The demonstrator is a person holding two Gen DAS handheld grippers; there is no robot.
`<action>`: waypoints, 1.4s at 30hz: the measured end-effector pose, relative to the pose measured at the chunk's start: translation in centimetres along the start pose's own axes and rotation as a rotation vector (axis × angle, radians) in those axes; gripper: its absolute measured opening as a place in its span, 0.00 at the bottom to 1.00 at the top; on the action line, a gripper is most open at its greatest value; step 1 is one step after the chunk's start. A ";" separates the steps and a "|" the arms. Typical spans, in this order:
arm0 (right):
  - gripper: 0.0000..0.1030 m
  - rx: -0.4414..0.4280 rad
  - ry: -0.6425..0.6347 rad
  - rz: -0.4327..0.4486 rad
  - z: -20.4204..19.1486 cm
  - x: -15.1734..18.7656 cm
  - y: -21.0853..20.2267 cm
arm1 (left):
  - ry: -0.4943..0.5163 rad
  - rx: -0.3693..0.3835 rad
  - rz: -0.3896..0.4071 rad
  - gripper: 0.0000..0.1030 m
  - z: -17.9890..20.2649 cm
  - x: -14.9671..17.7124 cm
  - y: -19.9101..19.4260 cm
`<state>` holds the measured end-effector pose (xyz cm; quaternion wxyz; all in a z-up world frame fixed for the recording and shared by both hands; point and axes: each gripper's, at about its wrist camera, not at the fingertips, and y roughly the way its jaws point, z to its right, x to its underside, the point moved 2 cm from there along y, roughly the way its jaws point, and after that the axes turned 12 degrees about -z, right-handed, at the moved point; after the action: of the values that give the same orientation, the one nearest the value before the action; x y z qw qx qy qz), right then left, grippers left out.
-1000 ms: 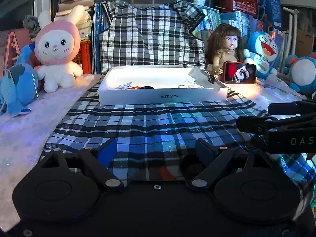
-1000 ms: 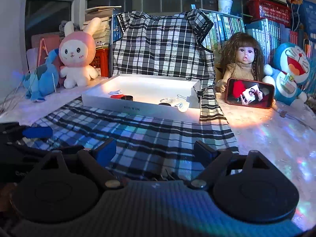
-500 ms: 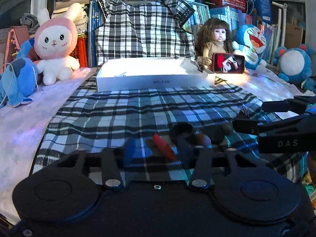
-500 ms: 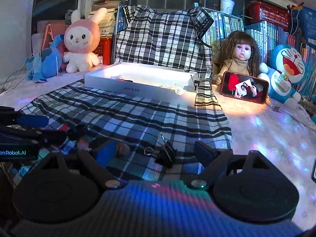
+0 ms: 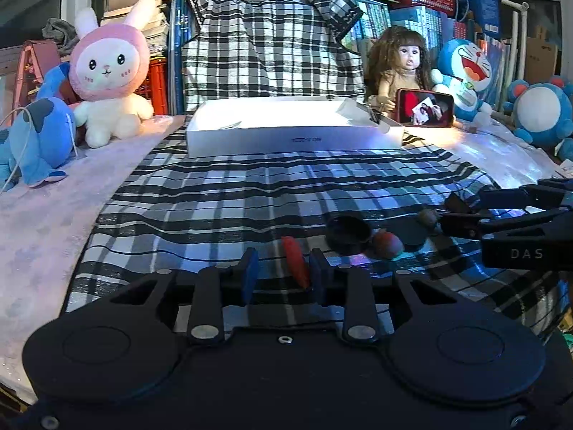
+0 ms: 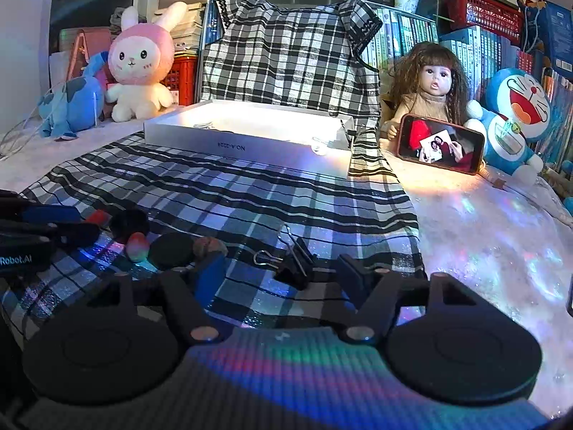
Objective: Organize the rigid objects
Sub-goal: 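Reach the left tool to the red marker while the right tool reaches the black binder clip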
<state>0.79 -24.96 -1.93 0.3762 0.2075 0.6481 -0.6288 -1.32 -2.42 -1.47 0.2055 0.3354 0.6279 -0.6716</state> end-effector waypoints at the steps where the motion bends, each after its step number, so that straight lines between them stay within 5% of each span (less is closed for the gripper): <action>1: 0.76 0.001 0.002 -0.001 0.1 0.0 0.0 | -0.003 -0.005 0.000 0.30 -0.2 0.0 0.0; 5: 0.76 0.010 0.005 -0.006 0.4 0.2 0.0 | -0.005 -0.024 -0.003 0.31 -0.9 0.0 -0.1; 8: 0.76 0.020 0.001 -0.012 0.7 0.3 0.0 | 0.008 -0.053 0.000 0.48 -1.2 0.2 -0.4; 17: 0.76 0.085 0.021 -0.031 1.9 0.3 0.3 | 0.039 -0.110 0.012 0.50 -2.0 0.9 -0.8; 29: 0.76 0.148 0.077 -0.048 3.2 0.0 0.5 | 0.042 -0.260 0.027 0.67 -3.0 0.9 -0.5; 39: 0.76 0.067 0.114 -0.046 2.2 -0.2 0.1 | 0.013 -0.178 0.037 0.67 -1.3 0.9 -1.0; 42: 0.70 0.041 0.118 -0.060 1.6 -0.5 0.2 | -0.026 -0.211 0.042 0.66 -0.4 1.0 -1.2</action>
<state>1.61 -26.43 -1.61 0.3141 0.2322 0.6621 -0.6396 -2.76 -1.69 -1.39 0.2618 0.3160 0.6853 -0.6016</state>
